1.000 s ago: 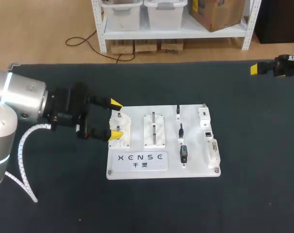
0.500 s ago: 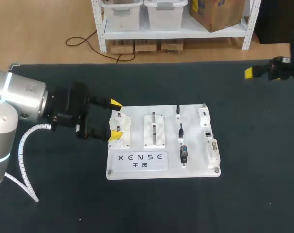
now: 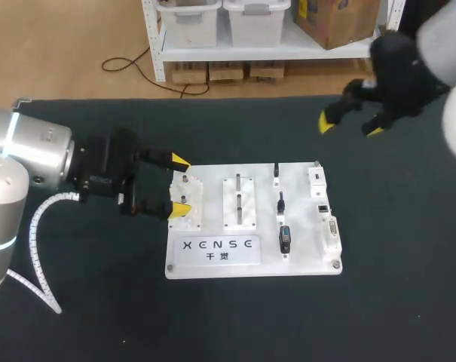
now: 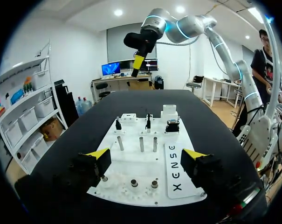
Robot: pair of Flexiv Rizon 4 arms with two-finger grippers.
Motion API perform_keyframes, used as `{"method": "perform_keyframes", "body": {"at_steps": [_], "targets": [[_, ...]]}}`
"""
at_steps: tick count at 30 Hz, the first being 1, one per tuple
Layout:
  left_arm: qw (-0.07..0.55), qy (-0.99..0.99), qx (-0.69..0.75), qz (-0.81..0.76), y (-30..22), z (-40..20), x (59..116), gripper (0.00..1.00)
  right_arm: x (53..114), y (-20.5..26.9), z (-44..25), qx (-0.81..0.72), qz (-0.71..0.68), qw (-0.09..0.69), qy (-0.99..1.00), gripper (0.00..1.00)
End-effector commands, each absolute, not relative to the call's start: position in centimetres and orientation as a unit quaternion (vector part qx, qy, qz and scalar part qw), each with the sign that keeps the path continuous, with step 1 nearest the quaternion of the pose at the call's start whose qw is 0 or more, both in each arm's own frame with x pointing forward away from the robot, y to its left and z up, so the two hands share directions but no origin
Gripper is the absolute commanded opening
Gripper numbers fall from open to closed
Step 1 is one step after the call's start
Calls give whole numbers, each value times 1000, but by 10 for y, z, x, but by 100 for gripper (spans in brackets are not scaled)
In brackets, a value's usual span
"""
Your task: Insert the Ethernet cable into its matching sockets.
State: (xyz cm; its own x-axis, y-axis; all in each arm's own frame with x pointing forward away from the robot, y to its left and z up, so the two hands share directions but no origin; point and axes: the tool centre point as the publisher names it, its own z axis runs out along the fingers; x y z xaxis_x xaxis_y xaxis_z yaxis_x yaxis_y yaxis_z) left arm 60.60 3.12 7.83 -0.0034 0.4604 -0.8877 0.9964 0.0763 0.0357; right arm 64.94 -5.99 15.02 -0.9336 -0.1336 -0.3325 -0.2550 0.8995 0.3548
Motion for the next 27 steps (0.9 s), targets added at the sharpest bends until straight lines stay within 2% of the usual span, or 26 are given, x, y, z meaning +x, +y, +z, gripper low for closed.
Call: {"method": "perform_keyframes", "body": {"at_steps": [1,12,27], "targets": [[394,619,586,-342,32,77,605,100,638,-30,136,-84,107,135,981,100],[394,619,586,-342,32,77,605,100,606,10,73,-110,72,72,989,100],[394,619,586,-342,32,77,605,100,608,19,36,-105,50,55,992,100]]}}
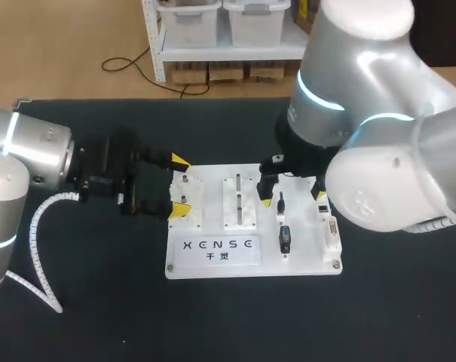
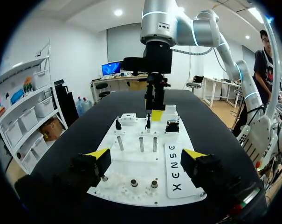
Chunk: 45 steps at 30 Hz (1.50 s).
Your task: Insert the Ethernet cable into its matching sockets.
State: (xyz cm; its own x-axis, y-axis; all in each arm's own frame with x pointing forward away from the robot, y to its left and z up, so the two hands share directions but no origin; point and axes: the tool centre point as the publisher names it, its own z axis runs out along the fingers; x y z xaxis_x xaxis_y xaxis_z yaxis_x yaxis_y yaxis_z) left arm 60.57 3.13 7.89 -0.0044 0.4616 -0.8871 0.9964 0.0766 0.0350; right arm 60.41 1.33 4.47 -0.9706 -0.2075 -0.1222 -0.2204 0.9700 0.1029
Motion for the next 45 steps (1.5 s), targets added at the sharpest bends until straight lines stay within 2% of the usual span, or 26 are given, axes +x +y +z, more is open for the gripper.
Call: {"method": "perform_keyframes", "body": {"at_steps": [1,10,11,12,14,15,17,21,24,28,29,30,45], "targets": [[394,619,586,-342,32,77,605,100,608,19,35,-104,49,55,992,100],[394,619,586,-342,32,77,605,100,612,21,27,-89,40,48,994,100],[394,619,586,-342,32,77,605,100,612,22,27,-89,40,48,994,93],[394,619,586,-342,32,77,605,100,612,23,27,-89,40,48,994,76],[394,619,586,-342,32,77,605,100,612,24,26,-89,40,49,994,71],[394,619,586,-342,32,77,605,100,613,24,26,-89,39,49,994,52],[394,619,586,-342,32,77,605,100,613,26,24,-89,38,50,994,45],[394,619,586,-342,32,77,605,100,615,27,23,-91,36,50,994,42],[394,619,586,-342,32,77,605,100,616,28,22,-92,33,52,994,31],[394,619,586,-342,32,77,605,100,617,28,21,-93,33,50,994,26],[394,619,586,-342,32,77,605,100,617,28,21,-93,33,50,994,21],[394,619,586,-342,32,77,605,100,617,28,21,-94,32,50,994,0],[394,619,586,-342,32,77,605,100,615,16,43,-106,24,55,993,0]]}}
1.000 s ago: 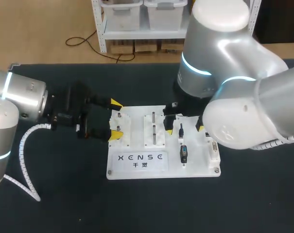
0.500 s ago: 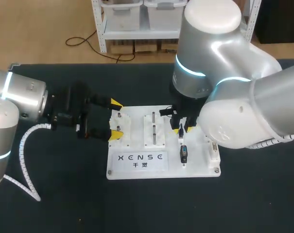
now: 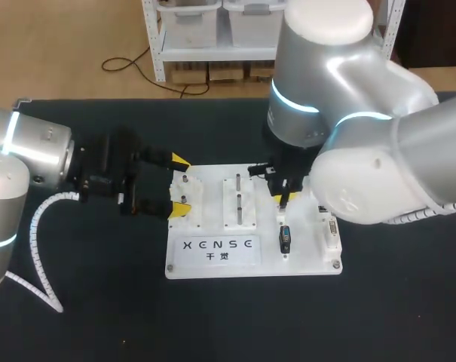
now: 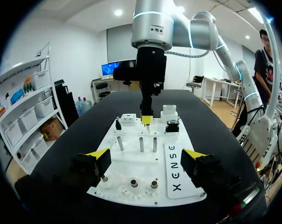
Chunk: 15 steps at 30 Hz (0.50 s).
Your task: Insert the Ethernet cable into its matching sockets.
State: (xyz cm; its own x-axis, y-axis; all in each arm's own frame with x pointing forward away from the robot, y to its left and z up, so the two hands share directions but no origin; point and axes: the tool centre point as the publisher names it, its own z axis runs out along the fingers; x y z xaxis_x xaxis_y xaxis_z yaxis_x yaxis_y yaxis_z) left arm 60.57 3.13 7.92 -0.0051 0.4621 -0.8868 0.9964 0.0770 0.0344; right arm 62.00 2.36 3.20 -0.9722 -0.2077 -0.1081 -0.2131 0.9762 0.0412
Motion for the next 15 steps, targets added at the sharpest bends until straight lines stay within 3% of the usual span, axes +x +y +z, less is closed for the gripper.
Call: {"method": "perform_keyframes", "body": {"at_steps": [1,15], "targets": [[394,619,586,-342,32,77,605,100,614,12,45,-104,22,54,993,0],[394,619,586,-342,32,77,605,100,623,-42,43,-58,-4,56,997,0]]}}
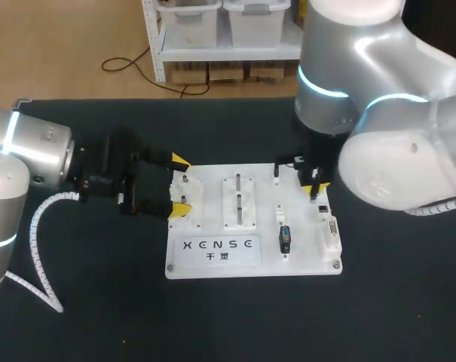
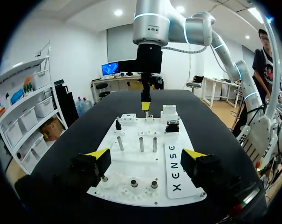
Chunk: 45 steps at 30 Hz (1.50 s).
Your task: Insert the Ethernet cable into its matching sockets.
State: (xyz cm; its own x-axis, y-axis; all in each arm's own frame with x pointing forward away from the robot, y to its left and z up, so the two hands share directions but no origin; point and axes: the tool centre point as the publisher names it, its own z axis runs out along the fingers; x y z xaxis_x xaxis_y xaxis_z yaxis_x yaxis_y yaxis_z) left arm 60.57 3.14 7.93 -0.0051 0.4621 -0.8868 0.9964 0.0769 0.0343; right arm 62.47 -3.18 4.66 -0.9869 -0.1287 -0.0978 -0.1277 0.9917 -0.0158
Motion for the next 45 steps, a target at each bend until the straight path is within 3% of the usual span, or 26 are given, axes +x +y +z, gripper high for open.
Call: {"method": "perform_keyframes", "body": {"at_steps": [1,45], "targets": [[394,619,586,-342,32,77,605,100,623,-44,43,-55,-4,54,997,0],[394,619,586,-342,32,77,605,100,621,-47,28,-71,-9,44,996,0]]}}
